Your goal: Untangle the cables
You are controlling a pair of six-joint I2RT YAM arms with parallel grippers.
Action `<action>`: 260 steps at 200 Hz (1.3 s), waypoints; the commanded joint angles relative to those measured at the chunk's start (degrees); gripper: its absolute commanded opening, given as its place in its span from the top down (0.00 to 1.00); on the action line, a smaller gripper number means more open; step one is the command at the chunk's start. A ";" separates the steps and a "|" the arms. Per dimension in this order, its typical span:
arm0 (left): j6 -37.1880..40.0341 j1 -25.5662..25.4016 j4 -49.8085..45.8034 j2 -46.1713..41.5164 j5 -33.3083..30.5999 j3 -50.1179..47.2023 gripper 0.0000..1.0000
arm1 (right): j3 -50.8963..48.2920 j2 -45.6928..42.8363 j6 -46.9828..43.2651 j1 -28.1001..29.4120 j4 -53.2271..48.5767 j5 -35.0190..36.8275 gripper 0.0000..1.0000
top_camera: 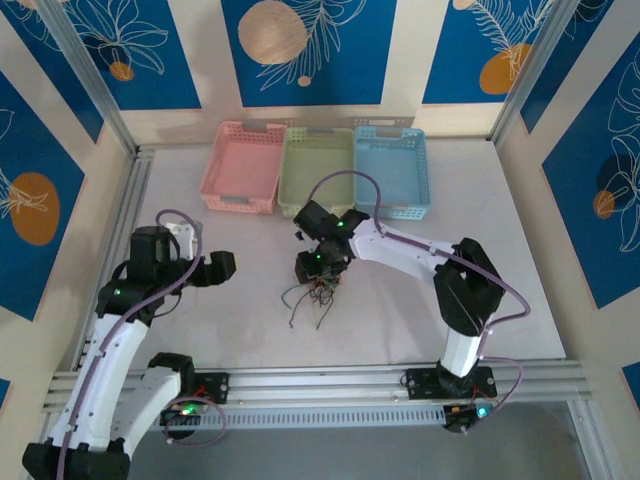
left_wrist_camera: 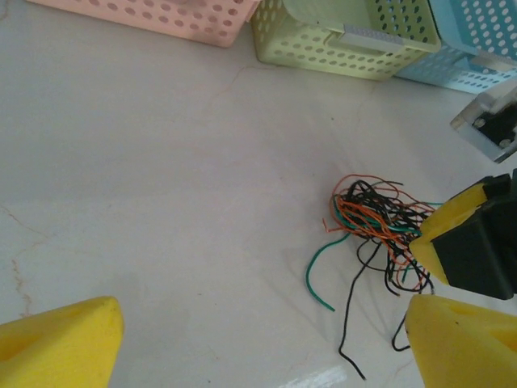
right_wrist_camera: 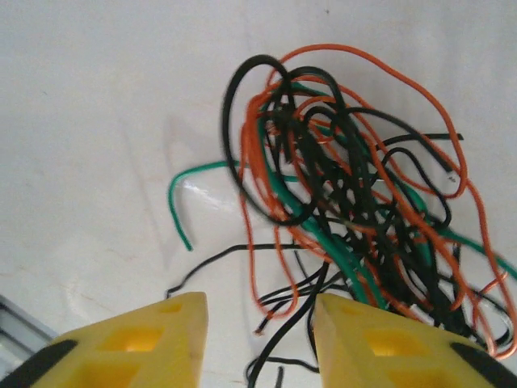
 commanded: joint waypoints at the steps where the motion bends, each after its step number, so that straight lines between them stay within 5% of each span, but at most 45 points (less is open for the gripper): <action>1: -1.60 -0.55 -0.65 0.77 5.49 3.99 0.10 | -1.97 -7.55 -0.86 -0.60 1.60 -1.88 0.49; 37: -7.41 -3.56 4.26 2.16 12.43 4.08 0.14 | -9.11 -18.07 -0.49 -5.81 5.69 -2.32 0.42; 66: -10.63 -16.13 8.30 5.62 4.18 1.98 0.15 | -16.26 -23.57 0.32 -12.28 8.96 -8.12 0.39; 120: -18.44 -35.14 25.43 20.53 -5.25 -1.67 0.20 | -26.60 -24.86 0.38 -17.24 12.66 -9.76 0.54; 149: -22.73 -35.93 32.00 28.05 -8.72 -0.70 0.24 | -32.08 -25.69 0.92 -17.93 17.37 -10.67 0.57; 197: -22.82 -35.71 28.97 37.33 -19.24 5.44 0.37 | -36.51 -28.68 2.09 -19.49 21.35 -13.31 0.59; 260: -22.24 -35.24 26.44 45.08 -21.36 10.72 0.49 | -39.68 -32.45 3.14 -20.78 23.36 -13.35 0.62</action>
